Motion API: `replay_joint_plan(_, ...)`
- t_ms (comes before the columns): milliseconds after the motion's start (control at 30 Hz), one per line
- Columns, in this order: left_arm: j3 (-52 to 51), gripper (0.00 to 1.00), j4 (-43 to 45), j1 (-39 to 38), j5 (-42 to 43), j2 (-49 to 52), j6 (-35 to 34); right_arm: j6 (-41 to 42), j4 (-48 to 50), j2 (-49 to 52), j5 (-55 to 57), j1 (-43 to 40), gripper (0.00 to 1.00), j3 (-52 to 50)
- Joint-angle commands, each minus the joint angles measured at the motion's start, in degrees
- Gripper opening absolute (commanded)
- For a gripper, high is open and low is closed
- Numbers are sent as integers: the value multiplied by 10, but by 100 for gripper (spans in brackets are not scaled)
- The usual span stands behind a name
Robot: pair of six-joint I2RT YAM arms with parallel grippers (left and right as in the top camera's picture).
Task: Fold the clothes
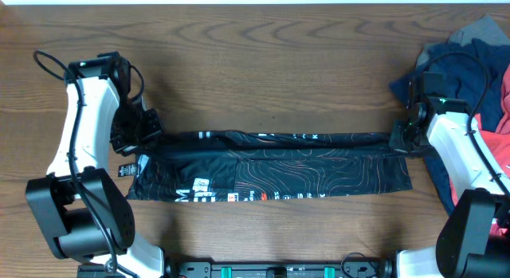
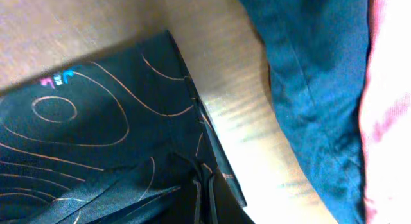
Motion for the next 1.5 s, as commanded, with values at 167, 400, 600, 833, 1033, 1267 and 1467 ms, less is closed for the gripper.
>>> replay_joint_plan(167, -45, 8, -62, 3, -18, -13, -3, 10, -36, -11, 32, -4, 28, 2)
replay_joint_plan(400, -45, 36, -93, 3, -18, -13, -3, 7, -57, -11, 12, -18, 60, 2)
replay_joint_plan(600, -45, 48, -80, 3, 9, -13, -3, -10, -70, -11, -24, -26, 70, -5)
replay_joint_plan(833, -45, 48, -6, -18, 38, -13, -4, -76, -68, -11, -115, -29, 76, -16)
replay_joint_plan(1033, -45, 48, 16, -35, 38, -13, -5, -111, -53, -9, -146, -29, 77, -42)
replay_joint_plan(1267, -45, 48, 16, -35, 38, -13, -5, -109, 68, -9, -117, -29, 80, -114)
replay_joint_plan(1467, -45, 48, 16, -35, 38, -13, -5, -109, 157, -9, -65, -29, 84, -176)
